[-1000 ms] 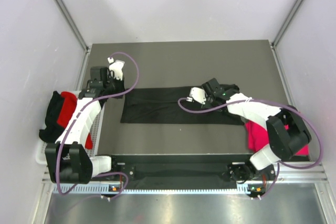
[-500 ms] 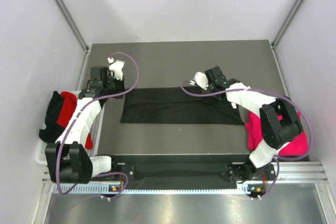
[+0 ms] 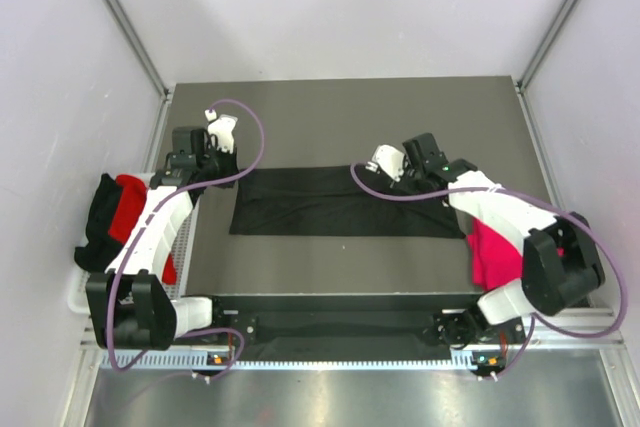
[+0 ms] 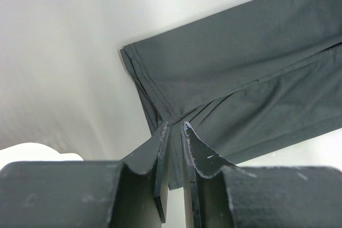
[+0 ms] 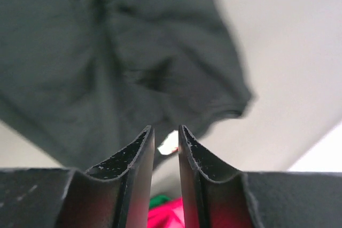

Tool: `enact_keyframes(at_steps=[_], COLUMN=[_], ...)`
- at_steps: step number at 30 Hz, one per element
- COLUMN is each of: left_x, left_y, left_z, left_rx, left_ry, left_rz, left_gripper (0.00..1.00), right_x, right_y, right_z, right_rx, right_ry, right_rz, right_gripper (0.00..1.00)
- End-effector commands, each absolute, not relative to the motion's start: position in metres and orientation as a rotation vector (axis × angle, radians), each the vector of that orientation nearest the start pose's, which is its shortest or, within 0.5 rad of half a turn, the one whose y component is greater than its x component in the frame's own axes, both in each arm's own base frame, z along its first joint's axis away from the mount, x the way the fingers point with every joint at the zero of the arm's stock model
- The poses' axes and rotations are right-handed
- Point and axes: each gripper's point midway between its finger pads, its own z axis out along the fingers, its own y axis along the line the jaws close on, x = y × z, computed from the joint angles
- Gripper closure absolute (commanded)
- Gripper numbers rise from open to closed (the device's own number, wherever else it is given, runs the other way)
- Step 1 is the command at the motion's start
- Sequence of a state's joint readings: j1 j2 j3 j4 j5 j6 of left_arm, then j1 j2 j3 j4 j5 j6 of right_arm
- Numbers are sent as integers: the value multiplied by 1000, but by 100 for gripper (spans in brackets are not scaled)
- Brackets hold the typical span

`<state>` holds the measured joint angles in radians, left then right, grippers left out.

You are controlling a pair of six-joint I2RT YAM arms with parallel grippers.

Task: Fold and stack the t-shirts
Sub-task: Fold the tshirt

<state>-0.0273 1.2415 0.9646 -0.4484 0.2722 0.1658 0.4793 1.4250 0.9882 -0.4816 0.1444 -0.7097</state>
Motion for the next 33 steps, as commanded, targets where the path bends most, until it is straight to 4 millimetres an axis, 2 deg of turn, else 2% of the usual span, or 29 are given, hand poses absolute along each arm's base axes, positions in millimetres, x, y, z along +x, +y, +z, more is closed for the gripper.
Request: enact_keyframes(at_steps=[1, 4, 10, 18, 25, 33], left_x=[349, 348, 348, 348, 350, 350], left_y=[-53, -52, -50, -50, -49, -49], left_z=[169, 167, 165, 163, 161, 160], left_rx=[358, 357, 356, 356, 354, 353], left_ry=[2204, 2208, 2210, 2215, 2222, 2221], left_rz=[-248, -242, -233, -230, -228, -224], left_gripper=[81, 81, 81, 81, 81, 81], right_x=[319, 321, 333, 351, 354, 362], right_y=[127, 133, 137, 138, 138, 142], right_z=[85, 72, 63, 55, 45, 44], right_rx=[-1408, -1423, -1447, -1433, -1443, -1425], right_ry=[2178, 2228, 2247, 2257, 2276, 2263], right_rz=[-129, -88, -104, -122, -117, -109], right_gripper=[75, 74, 73, 71, 70, 72])
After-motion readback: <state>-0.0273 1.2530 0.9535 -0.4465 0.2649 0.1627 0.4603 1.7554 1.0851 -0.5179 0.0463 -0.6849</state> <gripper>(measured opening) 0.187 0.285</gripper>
